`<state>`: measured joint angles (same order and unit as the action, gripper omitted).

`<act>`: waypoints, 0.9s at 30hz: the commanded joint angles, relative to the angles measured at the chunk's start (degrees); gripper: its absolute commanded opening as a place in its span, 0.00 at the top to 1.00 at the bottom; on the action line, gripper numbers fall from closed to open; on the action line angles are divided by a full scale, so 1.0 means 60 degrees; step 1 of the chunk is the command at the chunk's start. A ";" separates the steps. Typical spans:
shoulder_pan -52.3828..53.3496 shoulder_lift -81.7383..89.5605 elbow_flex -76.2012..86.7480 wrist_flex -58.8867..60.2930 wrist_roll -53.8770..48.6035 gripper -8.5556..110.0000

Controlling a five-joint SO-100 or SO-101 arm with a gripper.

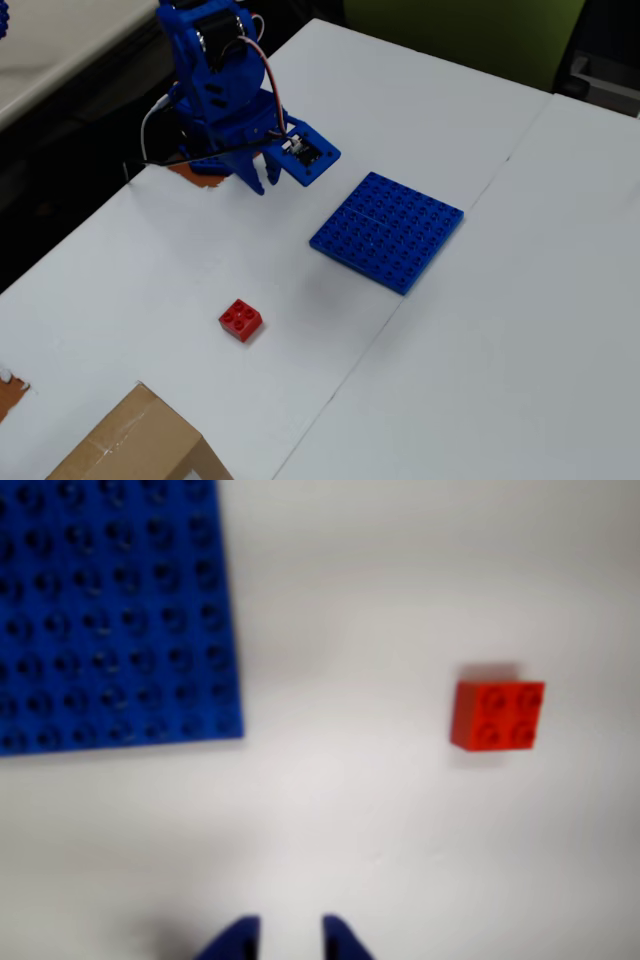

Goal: Pick up the 2x2 red block and go up the 8x8 blue block.

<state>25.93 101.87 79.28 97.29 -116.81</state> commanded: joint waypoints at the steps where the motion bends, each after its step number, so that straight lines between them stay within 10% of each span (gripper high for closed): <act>1: 0.0645 -0.0879 -0.1069 0.0015 -0.1143 0.84; 27: 0.2476 -0.7119 -0.5654 -0.2168 -0.2827 0.76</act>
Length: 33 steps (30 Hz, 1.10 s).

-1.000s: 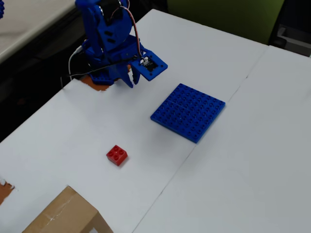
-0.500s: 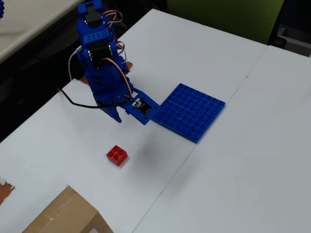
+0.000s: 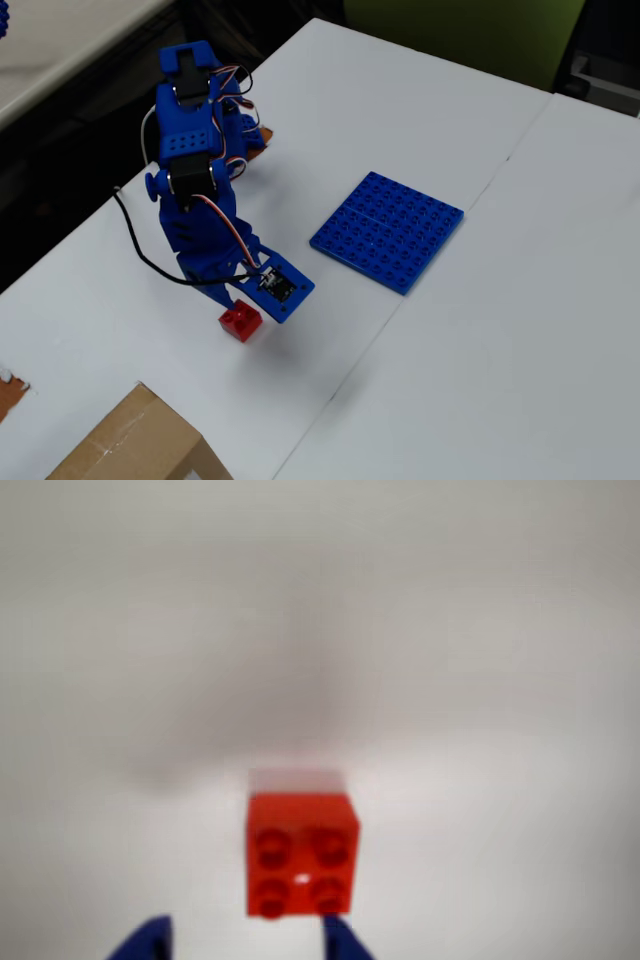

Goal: Pick up the 2x2 red block and go up the 8x8 blue block.

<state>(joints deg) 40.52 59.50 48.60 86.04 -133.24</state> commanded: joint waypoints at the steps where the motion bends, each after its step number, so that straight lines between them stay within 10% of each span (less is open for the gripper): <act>1: 0.0059 -0.0146 -0.0542 -0.0410 -0.0146 0.76; 33: 0.0601 -0.1011 -0.0732 -0.0732 -0.1333 0.71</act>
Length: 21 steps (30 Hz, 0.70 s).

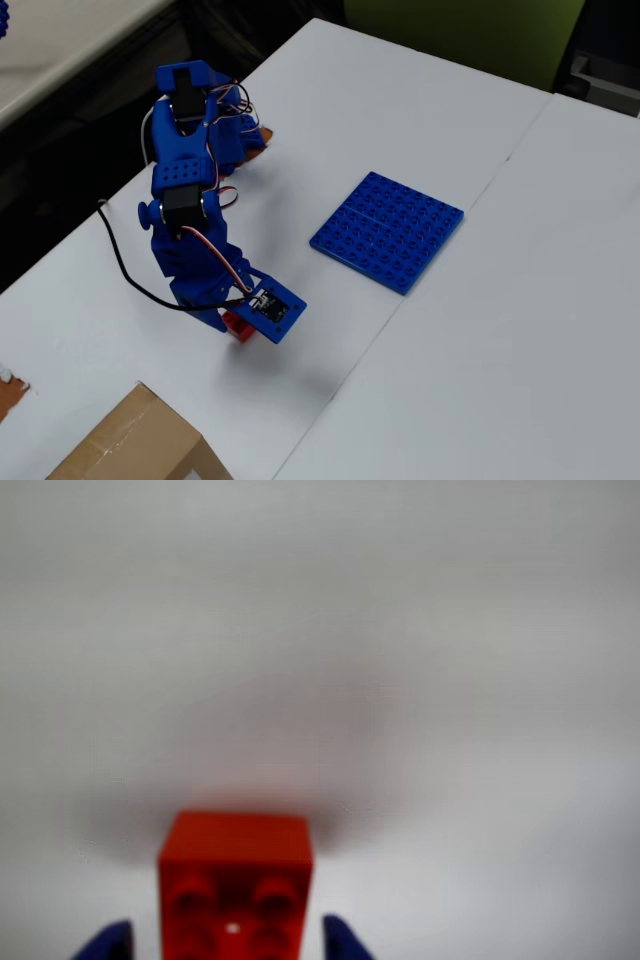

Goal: Pick up the 2x2 red block and go up the 8x8 blue block.

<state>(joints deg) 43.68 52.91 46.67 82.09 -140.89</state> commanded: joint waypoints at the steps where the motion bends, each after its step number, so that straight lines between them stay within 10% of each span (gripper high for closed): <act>1: 0.0073 0.0059 -0.0410 -0.0103 -0.0073 0.71; 21: -0.0308 -0.0396 -0.1143 0.0161 0.0542 0.71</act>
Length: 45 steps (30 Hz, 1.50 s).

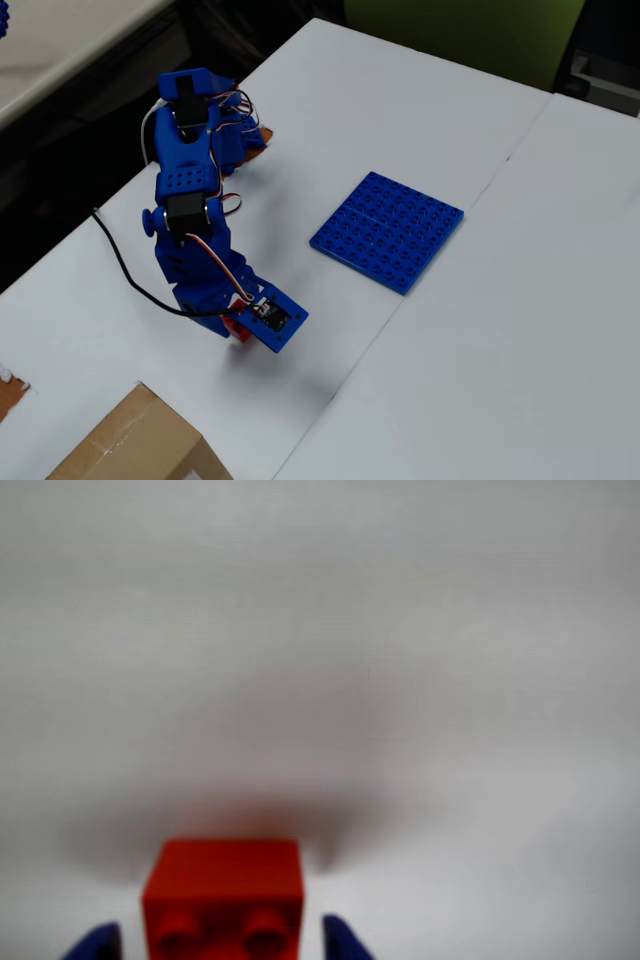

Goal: Pick up the 2x2 red block and go up the 8x8 blue block.

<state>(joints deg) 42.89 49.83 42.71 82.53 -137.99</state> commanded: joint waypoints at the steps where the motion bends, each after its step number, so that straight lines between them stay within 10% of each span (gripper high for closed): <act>1: -0.0176 0.0117 -0.0483 0.0103 0.0044 0.71; 18: -0.0220 0.0073 -0.0469 0.0220 0.0059 0.93; 45: -0.2505 0.3193 -0.0293 0.1479 -0.1128 0.92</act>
<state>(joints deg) 31.46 63.37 42.45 90.97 -144.05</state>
